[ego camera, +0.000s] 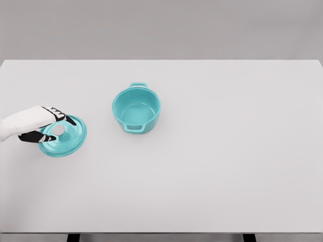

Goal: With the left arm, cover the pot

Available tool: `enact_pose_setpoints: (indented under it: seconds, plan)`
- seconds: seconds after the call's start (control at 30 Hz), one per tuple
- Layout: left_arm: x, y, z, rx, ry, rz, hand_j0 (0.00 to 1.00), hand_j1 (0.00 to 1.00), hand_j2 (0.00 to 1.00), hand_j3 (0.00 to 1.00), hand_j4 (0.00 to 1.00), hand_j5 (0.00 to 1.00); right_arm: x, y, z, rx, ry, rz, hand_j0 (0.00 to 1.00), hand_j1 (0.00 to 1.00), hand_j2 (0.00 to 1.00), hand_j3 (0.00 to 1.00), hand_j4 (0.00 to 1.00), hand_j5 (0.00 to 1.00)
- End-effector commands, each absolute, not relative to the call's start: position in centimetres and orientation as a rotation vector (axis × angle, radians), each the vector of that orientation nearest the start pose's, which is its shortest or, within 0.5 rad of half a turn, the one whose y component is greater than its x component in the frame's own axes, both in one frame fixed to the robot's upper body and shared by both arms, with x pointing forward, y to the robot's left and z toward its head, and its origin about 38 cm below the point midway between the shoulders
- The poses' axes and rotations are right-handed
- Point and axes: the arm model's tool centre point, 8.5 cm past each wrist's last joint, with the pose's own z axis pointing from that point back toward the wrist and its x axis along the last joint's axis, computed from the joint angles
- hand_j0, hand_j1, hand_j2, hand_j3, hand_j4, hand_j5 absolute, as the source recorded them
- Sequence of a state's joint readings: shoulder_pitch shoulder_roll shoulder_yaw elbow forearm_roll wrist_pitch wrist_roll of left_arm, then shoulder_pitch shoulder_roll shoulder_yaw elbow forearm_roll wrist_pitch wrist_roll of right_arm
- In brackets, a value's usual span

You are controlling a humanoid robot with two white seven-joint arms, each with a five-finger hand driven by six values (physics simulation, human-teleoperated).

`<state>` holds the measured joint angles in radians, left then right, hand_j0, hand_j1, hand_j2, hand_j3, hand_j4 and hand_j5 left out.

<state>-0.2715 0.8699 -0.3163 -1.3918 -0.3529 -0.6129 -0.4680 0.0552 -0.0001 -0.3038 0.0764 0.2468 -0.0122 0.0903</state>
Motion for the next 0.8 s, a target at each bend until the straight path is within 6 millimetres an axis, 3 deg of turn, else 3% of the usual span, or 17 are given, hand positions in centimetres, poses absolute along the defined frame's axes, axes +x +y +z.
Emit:
enact_pose_setpoints:
  seconds: [0.0,0.77]
  plan:
    - [38.6,39.5,15.1,0.376,-1.319,-1.789,0.74,0.74,0.74,0.74,0.74,0.74,-5.9,-25.6,-25.8,0.022,0.111,-0.069,1.0,1.0,1.0,1.0,1.0,1.0]
    - [38.9,39.5,14.1,0.374,-1.307,-1.77,0.67,0.67,0.67,0.67,0.67,0.67,-5.9,-25.6,-25.8,0.022,0.111,-0.068,1.0,1.0,1.0,1.0,1.0,1.0]
